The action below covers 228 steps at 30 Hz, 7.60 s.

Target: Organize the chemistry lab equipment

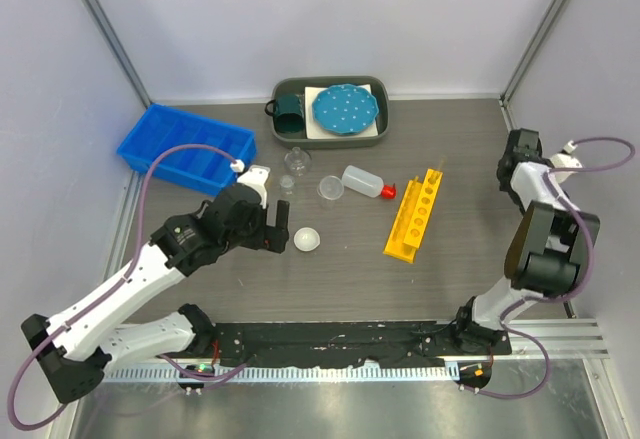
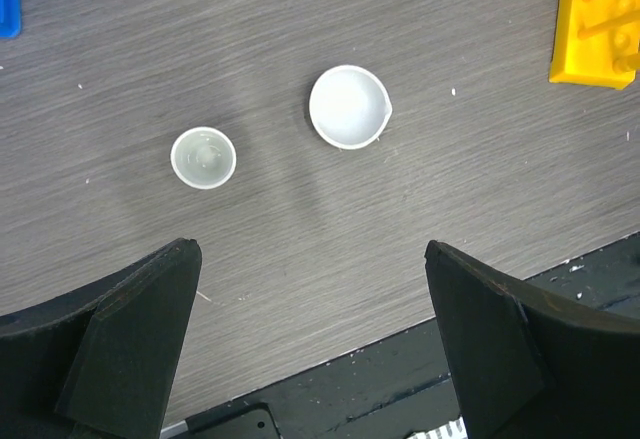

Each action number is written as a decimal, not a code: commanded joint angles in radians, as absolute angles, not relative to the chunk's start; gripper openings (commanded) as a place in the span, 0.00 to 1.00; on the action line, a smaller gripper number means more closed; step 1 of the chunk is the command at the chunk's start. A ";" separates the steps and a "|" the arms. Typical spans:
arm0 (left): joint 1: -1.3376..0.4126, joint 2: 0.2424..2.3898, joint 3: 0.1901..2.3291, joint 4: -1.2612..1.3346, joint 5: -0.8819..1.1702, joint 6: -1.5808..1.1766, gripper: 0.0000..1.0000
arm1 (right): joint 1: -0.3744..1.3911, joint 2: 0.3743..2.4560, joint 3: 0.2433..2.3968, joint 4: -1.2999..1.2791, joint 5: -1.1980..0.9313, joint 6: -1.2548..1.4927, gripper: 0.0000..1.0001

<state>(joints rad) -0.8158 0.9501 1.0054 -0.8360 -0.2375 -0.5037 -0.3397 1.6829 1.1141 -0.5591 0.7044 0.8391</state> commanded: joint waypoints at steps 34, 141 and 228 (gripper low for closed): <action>-0.411 1.377 1.402 -0.822 -0.224 -0.551 1.00 | 0.589 1.391 1.480 -0.588 0.170 0.399 0.85; -0.161 1.640 1.103 -0.489 -0.236 -1.252 0.00 | 0.818 1.066 0.902 -0.410 0.150 0.486 0.82; -0.502 0.821 1.052 -0.917 -0.146 -0.594 0.79 | 0.704 1.048 0.796 -0.850 0.600 0.914 0.82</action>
<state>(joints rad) -0.4984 0.8230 1.0561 -0.9394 -0.1600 -0.5941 0.6983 1.0813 0.8097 -0.8246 0.5751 0.8906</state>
